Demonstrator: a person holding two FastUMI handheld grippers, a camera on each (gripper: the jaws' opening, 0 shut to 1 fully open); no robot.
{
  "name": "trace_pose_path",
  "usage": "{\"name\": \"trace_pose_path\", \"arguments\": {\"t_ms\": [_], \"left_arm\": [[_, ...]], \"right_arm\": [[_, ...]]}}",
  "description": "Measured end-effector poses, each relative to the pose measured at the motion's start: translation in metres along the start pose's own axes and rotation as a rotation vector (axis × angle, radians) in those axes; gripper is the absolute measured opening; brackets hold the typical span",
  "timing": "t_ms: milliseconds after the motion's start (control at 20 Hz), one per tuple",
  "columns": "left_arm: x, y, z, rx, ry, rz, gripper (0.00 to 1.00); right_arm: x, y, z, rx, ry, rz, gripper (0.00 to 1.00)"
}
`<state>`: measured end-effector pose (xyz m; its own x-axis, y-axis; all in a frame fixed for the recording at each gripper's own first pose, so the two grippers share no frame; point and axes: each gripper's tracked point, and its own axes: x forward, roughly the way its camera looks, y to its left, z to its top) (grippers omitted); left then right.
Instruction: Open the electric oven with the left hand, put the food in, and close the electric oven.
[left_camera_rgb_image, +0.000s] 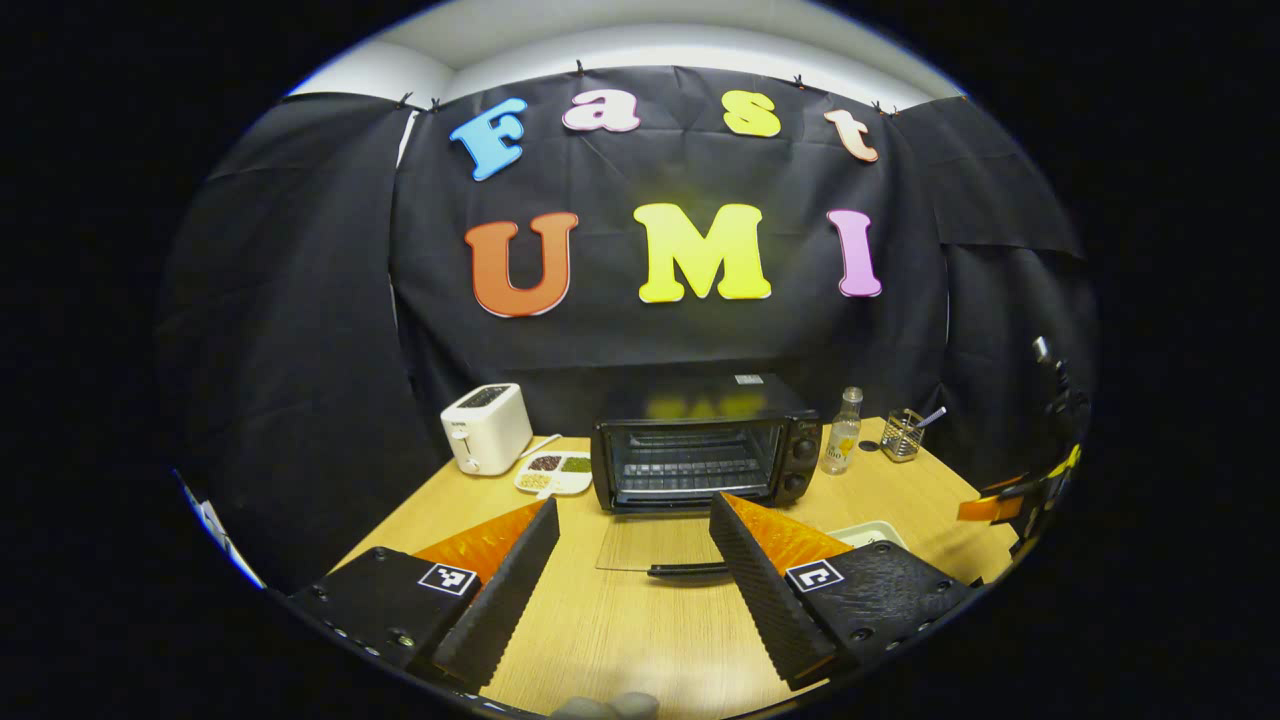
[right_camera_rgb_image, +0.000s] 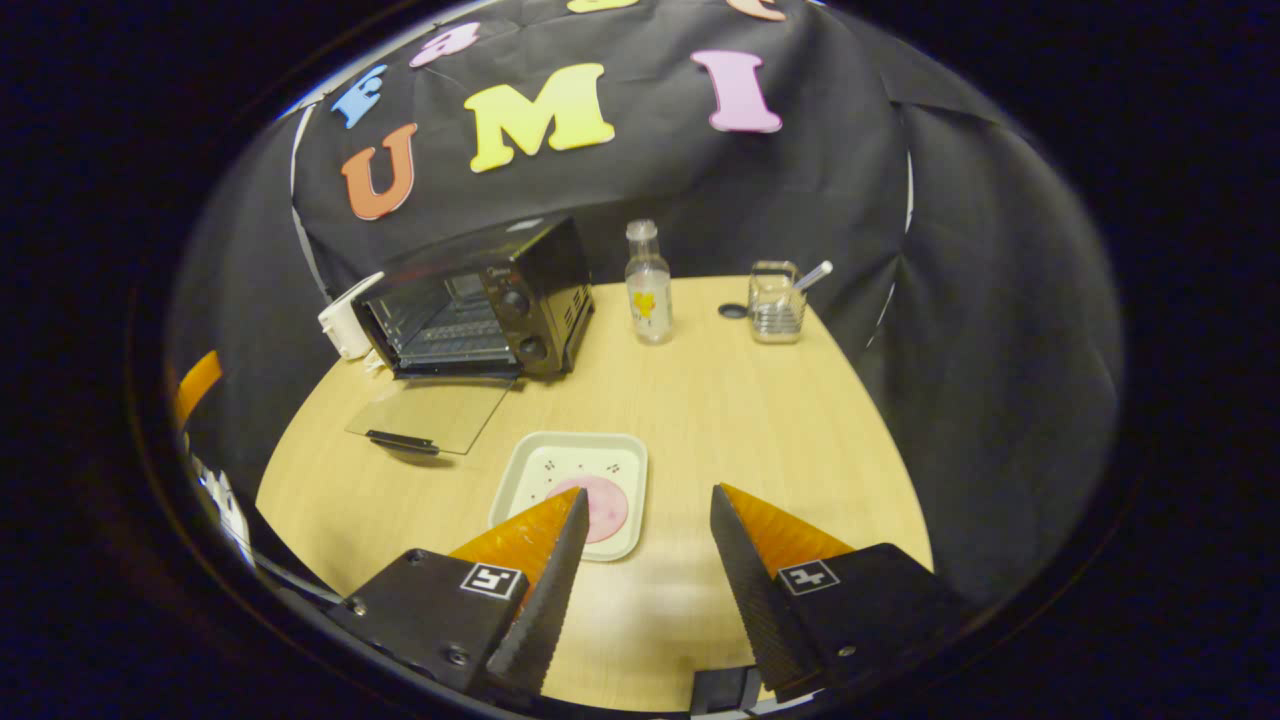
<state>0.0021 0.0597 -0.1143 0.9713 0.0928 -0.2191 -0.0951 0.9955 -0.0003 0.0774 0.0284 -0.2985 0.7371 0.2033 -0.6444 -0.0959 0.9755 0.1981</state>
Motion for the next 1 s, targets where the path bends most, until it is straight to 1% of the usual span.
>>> {"name": "trace_pose_path", "arguments": {"t_ms": [50, 100, 150, 200, 250, 300, 350, 400, 450, 500, 550, 600, 650, 700, 800, 850, 950, 1000], "left_arm": [[-0.01, 0.001, 0.008, 0.001, -0.007, 0.023, 0.96], [-0.02, 0.002, 0.016, 0.001, -0.008, 0.043, 0.96], [-0.027, 0.002, 0.022, -0.003, -0.009, 0.065, 0.96], [-0.035, 0.001, 0.027, -0.009, -0.01, 0.085, 0.96], [-0.041, 0.0, 0.032, -0.013, -0.015, 0.104, 0.96], [-0.047, 0.0, 0.037, -0.015, -0.017, 0.13, 0.96], [-0.05, 0.001, 0.039, -0.021, -0.012, 0.159, 0.96], [-0.054, 0.001, 0.04, -0.03, -0.004, 0.188, 0.96], [-0.059, 0.001, 0.04, -0.045, 0.007, 0.213, 0.96], [-0.062, -0.001, 0.039, -0.063, 0.014, 0.234, 0.96], [-0.065, -0.003, 0.041, -0.078, 0.018, 0.253, 0.96], [-0.069, -0.004, 0.042, -0.087, 0.023, 0.273, 0.96], [-0.072, -0.004, 0.041, -0.092, 0.025, 0.291, 0.96], [-0.076, -0.005, 0.042, -0.095, 0.024, 0.306, 0.96], [-0.085, -0.006, 0.04, -0.099, 0.031, 0.34, 0.96], [-0.088, -0.006, 0.038, -0.103, 0.033, 0.358, 0.96], [-0.095, -0.006, 0.037, -0.111, 0.027, 0.389, 0.96], [-0.097, -0.006, 0.037, -0.117, 0.023, 0.4, 0.96]], "right_arm": [[0.016, 0.002, -0.005, 0.013, 0.041, 0.025, 0.77], [0.033, 0.003, -0.008, 0.027, 0.074, 0.051, 0.67], [0.049, 0.002, -0.013, 0.032, 0.107, 0.067, 0.71], [0.063, 0.0, -0.017, 0.041, 0.137, 0.085, 0.66], [0.074, -0.001, -0.021, 0.053, 0.167, 0.104, 0.58], [0.083, -0.002, -0.025, 0.06, 0.195, 0.12, 0.62], [0.093, -0.001, -0.027, 0.063, 0.22, 0.13, 0.61], [0.102, 0.0, -0.026, 0.065, 0.24, 0.142, 0.49], [0.108, 0.001, -0.028, 0.067, 0.265, 0.156, 0.46], [0.113, 0.0, -0.03, 0.072, 0.295, 0.156, 0.39], [0.116, 0.001, -0.032, 0.087, 0.32, 0.169, 0.42], [0.119, 0.004, -0.034, 0.108, 0.349, 0.18, 0.33], [0.121, 0.003, -0.037, 0.125, 0.376, 0.177, 0.29], [0.122, 0.001, -0.034, 0.141, 0.384, 0.175, 0.21], [0.122, 0.0, -0.036, 0.167, 0.433, 0.184, 0.13], [0.123, -0.001, -0.036, 0.173, 0.449, 0.198, 0.13], [0.123, -0.001, -0.034, 0.189, 0.478, 0.26, 0.08], [0.124, -0.001, -0.034, 0.217, 0.497, 0.29, 0.05]]}}
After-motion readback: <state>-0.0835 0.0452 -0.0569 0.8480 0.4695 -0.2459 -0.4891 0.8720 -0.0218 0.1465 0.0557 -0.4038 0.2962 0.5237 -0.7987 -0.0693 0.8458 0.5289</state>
